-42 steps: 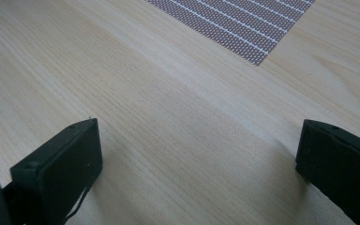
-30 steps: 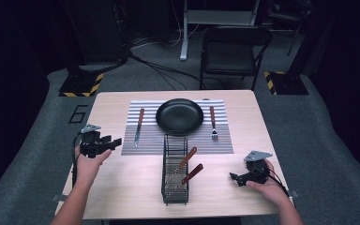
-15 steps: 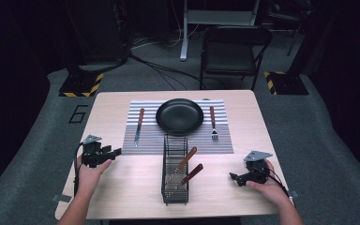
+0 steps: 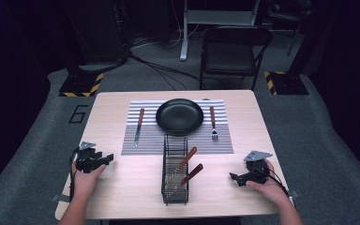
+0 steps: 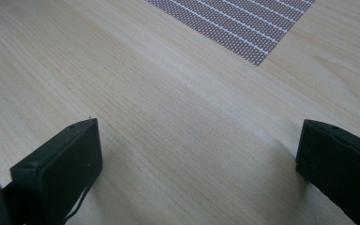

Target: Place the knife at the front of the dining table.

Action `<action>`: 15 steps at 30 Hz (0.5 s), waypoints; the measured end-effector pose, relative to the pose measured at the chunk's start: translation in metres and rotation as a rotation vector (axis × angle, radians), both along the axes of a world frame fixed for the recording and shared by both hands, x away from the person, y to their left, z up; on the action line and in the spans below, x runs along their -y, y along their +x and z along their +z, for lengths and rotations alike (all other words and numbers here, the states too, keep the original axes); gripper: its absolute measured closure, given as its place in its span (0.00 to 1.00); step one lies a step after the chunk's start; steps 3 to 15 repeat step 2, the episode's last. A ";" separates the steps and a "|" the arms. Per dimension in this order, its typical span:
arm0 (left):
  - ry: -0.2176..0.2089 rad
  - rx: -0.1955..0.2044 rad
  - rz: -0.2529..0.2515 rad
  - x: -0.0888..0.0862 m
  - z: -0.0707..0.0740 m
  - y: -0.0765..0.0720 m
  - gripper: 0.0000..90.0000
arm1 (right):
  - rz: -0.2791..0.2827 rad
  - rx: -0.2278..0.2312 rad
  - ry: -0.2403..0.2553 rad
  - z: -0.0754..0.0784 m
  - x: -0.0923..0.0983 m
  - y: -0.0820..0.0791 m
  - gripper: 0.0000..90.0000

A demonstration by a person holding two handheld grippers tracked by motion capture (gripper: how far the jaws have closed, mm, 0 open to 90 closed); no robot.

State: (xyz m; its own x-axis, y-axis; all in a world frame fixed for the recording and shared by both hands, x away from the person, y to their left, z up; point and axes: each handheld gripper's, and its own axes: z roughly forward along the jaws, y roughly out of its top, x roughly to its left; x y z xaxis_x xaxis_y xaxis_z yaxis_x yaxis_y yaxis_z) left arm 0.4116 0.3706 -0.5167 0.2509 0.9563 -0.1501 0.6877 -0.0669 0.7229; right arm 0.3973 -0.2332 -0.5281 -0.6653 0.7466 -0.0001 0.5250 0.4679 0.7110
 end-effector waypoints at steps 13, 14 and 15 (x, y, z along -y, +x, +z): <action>0.007 0.004 0.006 0.000 -0.002 0.000 0.44 | 0.000 0.000 0.000 0.000 0.000 0.000 0.00; 0.007 0.004 0.006 0.000 -0.002 0.000 0.44 | 0.000 0.000 0.000 0.000 0.000 0.000 0.00; 0.007 0.004 0.006 0.000 -0.002 0.000 0.44 | 0.000 0.000 0.000 0.000 0.000 0.000 0.00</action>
